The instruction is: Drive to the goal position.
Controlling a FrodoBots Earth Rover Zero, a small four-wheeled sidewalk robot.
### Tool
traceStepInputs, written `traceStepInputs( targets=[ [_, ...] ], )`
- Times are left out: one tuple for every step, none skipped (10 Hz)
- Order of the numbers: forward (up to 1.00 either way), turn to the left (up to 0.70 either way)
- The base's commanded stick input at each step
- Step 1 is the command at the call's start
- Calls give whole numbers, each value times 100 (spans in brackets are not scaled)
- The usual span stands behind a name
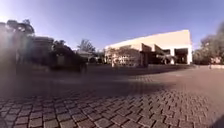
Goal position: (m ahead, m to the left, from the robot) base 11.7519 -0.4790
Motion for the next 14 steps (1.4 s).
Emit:
traceStepInputs(
  targets=[
    [85,0],
    [85,0],
    [85,0],
    [85,0],
    [85,0],
    [85,0],
    [85,0],
    [85,0],
    [85,0],
    [85,0],
    [85,0],
    [85,0],
    [85,0],
    [85,0]
  ],
)
